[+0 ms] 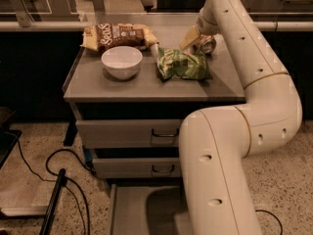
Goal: Place orange can into bottom drawer
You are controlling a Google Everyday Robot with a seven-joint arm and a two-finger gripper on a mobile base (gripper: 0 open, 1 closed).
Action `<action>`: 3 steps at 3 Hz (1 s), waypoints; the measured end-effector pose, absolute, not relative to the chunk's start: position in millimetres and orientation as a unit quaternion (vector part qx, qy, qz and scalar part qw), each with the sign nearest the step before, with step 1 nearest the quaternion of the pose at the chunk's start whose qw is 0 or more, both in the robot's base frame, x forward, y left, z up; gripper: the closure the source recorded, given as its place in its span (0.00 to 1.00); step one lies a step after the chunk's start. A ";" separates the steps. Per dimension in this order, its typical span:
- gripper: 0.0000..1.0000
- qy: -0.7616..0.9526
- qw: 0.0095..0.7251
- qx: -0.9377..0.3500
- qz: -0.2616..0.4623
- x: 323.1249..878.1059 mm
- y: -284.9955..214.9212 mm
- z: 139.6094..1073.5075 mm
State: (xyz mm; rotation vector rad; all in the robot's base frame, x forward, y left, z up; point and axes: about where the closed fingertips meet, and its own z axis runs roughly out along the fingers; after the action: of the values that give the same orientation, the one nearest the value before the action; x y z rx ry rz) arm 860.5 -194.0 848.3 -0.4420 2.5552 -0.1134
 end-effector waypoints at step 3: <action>0.18 0.948 0.272 -0.157 -0.042 866.1 -190.0 842.3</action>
Offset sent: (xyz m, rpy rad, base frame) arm 0.0388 -0.0061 0.0135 0.0026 -0.0093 -0.0250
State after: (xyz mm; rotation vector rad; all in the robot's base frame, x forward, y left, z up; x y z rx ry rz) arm 866.1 -190.0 842.3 -0.4236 2.5536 -0.1130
